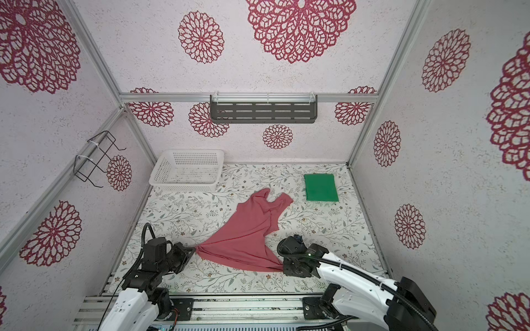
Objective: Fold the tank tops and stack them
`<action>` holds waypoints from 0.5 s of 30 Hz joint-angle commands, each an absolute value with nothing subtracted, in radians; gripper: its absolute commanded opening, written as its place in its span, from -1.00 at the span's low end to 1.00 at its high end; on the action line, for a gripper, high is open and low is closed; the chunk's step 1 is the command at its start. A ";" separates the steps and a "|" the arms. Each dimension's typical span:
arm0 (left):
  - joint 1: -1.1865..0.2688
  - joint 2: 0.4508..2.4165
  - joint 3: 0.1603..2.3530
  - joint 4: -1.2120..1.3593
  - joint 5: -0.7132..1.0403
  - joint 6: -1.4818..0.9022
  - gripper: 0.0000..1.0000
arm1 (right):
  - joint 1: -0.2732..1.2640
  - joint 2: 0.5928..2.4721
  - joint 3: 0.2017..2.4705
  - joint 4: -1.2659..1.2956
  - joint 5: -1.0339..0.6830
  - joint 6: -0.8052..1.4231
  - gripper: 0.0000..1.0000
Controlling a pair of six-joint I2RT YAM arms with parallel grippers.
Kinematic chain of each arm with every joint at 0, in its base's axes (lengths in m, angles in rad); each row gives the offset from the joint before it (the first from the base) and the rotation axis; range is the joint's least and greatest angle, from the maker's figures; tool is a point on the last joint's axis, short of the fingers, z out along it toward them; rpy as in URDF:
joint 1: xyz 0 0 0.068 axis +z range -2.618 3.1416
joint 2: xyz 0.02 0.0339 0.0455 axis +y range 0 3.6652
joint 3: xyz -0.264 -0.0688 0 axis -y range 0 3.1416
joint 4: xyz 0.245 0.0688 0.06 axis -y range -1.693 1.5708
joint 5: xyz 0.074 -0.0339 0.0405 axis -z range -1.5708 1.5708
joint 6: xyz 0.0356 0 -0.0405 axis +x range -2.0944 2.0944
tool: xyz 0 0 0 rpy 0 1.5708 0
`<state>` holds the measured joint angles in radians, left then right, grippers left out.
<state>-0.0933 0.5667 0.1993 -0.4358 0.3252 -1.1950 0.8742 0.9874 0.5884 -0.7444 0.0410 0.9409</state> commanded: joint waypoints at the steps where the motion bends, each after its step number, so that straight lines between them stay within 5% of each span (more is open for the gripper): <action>1: -0.092 0.646 0.233 -0.460 0.371 -1.116 -1.00 | 0.809 0.939 0.640 -0.780 0.012 0.885 -0.41; 5: -0.103 0.747 0.245 -0.402 0.402 -1.076 -1.00 | 0.773 1.016 0.660 -0.689 0.010 0.863 -0.78; 15: -0.107 0.771 0.238 -0.390 0.385 -1.050 -1.00 | 0.867 1.193 0.692 -0.643 0.008 0.891 -0.46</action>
<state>-0.1040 0.7719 0.2310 -0.4160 0.3870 -1.0679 0.8280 1.1667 0.6960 -0.6476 0.0196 0.8597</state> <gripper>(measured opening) 0.041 0.261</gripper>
